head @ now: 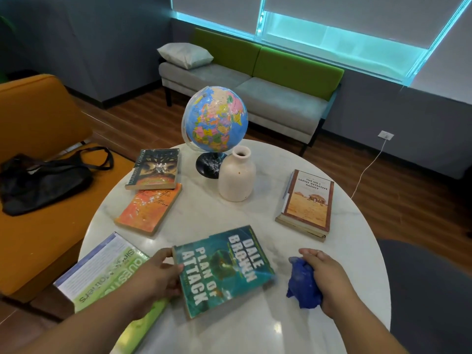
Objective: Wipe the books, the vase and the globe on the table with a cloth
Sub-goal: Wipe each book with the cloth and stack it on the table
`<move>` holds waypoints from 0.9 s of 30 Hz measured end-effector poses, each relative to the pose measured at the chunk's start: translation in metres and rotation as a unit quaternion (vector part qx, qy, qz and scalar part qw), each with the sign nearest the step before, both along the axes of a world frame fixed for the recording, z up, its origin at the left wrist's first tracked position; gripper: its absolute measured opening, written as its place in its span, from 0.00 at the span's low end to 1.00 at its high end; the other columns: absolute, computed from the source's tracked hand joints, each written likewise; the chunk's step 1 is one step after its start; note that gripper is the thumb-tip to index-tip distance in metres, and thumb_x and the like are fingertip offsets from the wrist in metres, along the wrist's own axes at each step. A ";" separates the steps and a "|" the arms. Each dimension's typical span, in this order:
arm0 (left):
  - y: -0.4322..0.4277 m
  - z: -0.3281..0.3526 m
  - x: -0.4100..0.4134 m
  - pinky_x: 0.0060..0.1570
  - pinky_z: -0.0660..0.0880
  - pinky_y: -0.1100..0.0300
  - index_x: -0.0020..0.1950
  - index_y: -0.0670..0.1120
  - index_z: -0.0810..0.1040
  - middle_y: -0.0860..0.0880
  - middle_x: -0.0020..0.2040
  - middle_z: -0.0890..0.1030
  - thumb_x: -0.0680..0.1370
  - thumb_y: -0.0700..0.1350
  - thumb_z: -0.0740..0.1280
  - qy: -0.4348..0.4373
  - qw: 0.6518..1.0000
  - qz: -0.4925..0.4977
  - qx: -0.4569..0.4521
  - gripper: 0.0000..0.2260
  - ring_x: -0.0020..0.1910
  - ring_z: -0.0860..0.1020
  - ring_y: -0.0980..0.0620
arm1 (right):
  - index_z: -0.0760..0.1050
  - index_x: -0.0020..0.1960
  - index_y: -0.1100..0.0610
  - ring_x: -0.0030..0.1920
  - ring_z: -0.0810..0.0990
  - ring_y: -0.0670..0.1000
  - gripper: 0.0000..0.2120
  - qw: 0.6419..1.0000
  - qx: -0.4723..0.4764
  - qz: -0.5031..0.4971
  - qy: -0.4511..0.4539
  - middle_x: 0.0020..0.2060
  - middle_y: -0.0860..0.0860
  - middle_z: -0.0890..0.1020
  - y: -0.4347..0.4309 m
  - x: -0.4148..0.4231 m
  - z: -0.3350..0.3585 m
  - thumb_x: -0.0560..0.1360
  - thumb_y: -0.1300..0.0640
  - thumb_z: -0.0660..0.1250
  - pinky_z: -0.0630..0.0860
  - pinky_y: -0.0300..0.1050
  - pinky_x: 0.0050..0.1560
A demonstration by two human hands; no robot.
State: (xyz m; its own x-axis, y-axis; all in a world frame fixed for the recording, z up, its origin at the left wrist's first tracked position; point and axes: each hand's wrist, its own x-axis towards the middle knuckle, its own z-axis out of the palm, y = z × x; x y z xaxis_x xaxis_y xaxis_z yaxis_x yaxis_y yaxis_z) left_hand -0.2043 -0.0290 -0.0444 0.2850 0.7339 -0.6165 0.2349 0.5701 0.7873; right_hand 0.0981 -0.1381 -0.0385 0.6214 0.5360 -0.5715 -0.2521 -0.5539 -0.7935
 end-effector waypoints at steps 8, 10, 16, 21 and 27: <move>-0.005 -0.033 0.032 0.47 0.80 0.51 0.70 0.47 0.70 0.45 0.47 0.82 0.75 0.40 0.70 0.207 0.956 -0.143 0.148 0.23 0.44 0.81 0.45 | 0.77 0.48 0.50 0.48 0.80 0.56 0.03 0.996 0.016 -0.002 -0.087 0.47 0.51 0.82 -0.005 0.013 0.013 0.79 0.56 0.65 0.79 0.52 0.51; -0.006 -0.031 0.037 0.52 0.75 0.59 0.77 0.47 0.58 0.46 0.59 0.79 0.76 0.43 0.69 0.261 0.926 -0.182 0.202 0.32 0.53 0.79 0.48 | 0.77 0.46 0.48 0.46 0.79 0.50 0.04 0.991 0.007 0.033 -0.131 0.46 0.49 0.81 -0.008 0.005 0.008 0.78 0.56 0.65 0.76 0.45 0.44; -0.010 -0.035 0.039 0.70 0.60 0.60 0.79 0.46 0.50 0.50 0.79 0.48 0.69 0.58 0.74 0.364 0.819 -0.343 0.282 0.48 0.75 0.59 0.50 | 0.79 0.56 0.55 0.41 0.75 0.36 0.11 0.932 -0.011 0.209 -0.295 0.45 0.40 0.76 -0.018 -0.026 -0.020 0.74 0.60 0.71 0.68 0.23 0.41; -0.007 -0.035 0.039 0.74 0.57 0.59 0.79 0.45 0.45 0.52 0.79 0.45 0.66 0.61 0.74 0.391 0.764 -0.411 0.308 0.54 0.77 0.52 0.51 | 0.68 0.72 0.54 0.65 0.67 0.43 0.23 0.820 -0.079 0.409 -0.392 0.68 0.45 0.67 -0.016 -0.035 -0.044 0.78 0.53 0.65 0.53 0.24 0.62; -0.003 -0.036 0.039 0.73 0.59 0.54 0.79 0.44 0.49 0.50 0.79 0.51 0.66 0.62 0.74 0.420 0.723 -0.424 0.348 0.52 0.77 0.51 0.50 | 0.73 0.57 0.51 0.51 0.77 0.46 0.07 0.813 -0.064 0.413 -0.406 0.53 0.46 0.75 -0.010 -0.041 -0.051 0.79 0.56 0.62 0.67 0.28 0.43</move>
State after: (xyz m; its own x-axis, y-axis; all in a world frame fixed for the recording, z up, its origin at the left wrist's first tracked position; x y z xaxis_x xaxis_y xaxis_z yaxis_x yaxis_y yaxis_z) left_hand -0.1653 -0.0323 -0.0809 0.5544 0.7300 -0.3997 0.8292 -0.5251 0.1913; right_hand 0.0574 -0.1486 -0.0893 0.2799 0.9306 -0.2360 0.8260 -0.3587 -0.4348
